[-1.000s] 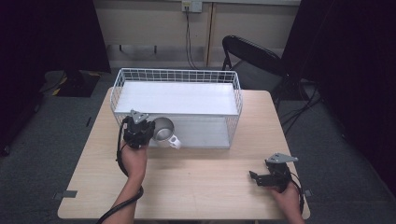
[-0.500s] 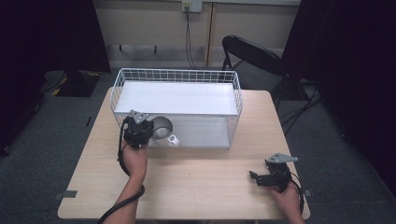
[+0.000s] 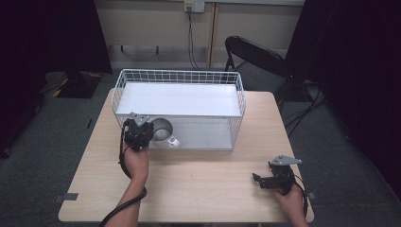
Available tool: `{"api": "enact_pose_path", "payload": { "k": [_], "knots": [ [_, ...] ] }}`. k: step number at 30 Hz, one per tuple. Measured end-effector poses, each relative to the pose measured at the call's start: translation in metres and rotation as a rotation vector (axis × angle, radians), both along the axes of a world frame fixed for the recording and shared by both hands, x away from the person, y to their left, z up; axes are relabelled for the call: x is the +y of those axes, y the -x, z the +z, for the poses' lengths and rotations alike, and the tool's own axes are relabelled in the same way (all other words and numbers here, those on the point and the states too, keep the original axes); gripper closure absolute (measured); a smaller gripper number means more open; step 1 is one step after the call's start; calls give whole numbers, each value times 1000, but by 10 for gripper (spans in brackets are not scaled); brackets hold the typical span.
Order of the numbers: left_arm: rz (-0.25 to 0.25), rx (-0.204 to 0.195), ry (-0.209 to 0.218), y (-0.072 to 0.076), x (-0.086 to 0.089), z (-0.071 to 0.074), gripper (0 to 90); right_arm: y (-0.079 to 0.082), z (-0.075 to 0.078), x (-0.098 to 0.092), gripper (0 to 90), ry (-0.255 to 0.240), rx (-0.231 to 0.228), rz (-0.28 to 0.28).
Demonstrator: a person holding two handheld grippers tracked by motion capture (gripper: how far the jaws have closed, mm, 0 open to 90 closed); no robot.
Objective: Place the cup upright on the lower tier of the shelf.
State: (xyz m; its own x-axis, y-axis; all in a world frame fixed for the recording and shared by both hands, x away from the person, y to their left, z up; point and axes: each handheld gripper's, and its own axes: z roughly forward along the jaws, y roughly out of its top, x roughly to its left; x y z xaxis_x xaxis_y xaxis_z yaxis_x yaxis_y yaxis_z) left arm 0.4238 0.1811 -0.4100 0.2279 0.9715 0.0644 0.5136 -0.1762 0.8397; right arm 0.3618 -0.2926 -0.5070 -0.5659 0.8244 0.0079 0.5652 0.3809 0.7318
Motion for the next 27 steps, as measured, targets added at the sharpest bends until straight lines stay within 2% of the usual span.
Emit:
{"api": "enact_pose_path", "payload": {
  "k": [10, 19, 21, 23, 24, 27],
  "knots": [
    [14, 11, 0, -3, 3, -3, 833, 0, 0, 0, 119, 0, 1, 0],
    [21, -7, 6, -5, 5, -3, 819, 0, 0, 0, 119, 0, 1, 0],
    [28, -8, 12, -7, 5, -2, 771, 0, 0, 0, 119, 0, 0, 0],
    [40, -15, -2, -8, 6, -2, 649, 0, 0, 0, 119, 0, 0, 0],
    [37, 0, 11, -8, 9, -2, 636, 0, 0, 0, 119, 0, 0, 0],
    [34, -2, 22, -6, 11, -2, 600, 0, 0, 0, 119, 0, 0, 0]
  ]
}}
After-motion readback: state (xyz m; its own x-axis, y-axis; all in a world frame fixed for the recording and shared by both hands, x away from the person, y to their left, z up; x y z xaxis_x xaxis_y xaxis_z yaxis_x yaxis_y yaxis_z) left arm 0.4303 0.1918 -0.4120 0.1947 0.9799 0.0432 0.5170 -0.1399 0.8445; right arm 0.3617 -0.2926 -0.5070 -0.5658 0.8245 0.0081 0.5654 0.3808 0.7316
